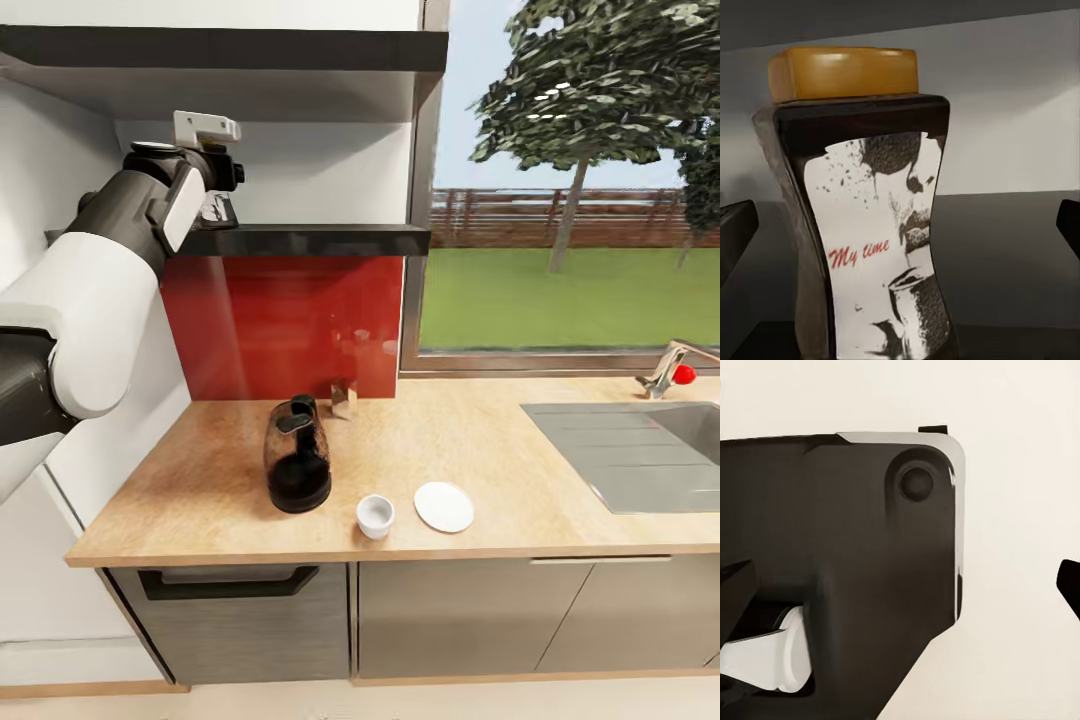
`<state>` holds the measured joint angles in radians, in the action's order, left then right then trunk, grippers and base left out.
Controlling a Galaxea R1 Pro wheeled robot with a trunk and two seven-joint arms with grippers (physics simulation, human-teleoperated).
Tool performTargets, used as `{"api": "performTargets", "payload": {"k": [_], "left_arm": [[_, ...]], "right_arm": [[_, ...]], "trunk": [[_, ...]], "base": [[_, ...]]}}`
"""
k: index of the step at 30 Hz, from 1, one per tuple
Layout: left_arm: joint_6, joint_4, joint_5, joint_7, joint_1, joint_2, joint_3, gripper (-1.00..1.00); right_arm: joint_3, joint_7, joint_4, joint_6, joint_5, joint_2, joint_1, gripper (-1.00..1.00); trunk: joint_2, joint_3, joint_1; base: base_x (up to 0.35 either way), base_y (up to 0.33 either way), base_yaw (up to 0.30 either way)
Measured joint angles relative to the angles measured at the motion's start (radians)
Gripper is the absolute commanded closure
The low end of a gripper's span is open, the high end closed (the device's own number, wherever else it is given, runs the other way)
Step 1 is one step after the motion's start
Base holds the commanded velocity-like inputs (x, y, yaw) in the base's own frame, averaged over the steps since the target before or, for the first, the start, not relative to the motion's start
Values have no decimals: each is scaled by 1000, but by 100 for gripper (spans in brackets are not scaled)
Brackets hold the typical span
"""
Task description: Set up a coffee station on the kitchen countertop: keep the coffee maker on the countertop, move the bottle of coffee from the kitchen shelf to the counter next to the coffee maker, place a paper coffee filter on top of the coffee maker, put the saucer next to the coffee maker with the coffee cup on the saucer, and place the electric kettle next to the coffee maker.
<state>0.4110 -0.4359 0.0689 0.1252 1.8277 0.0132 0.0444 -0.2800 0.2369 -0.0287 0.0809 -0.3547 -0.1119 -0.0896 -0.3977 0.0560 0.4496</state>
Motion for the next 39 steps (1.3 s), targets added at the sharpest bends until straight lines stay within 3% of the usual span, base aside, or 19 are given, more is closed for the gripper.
{"api": "performTargets", "payload": {"k": [18, 39], "left_arm": [[0, -3, 2, 0, -38, -1, 0, -100], [0, -2, -3, 0, -42, -12, 0, -100]], "right_arm": [[0, 0, 0, 0, 0, -1, 0, -100], [0, 0, 0, 0, 0, -1, 0, -100]], "trunk": [[0, 0, 0], [0, 0, 0]], "base": [[-26, 41, 0], [56, 0, 0]]}}
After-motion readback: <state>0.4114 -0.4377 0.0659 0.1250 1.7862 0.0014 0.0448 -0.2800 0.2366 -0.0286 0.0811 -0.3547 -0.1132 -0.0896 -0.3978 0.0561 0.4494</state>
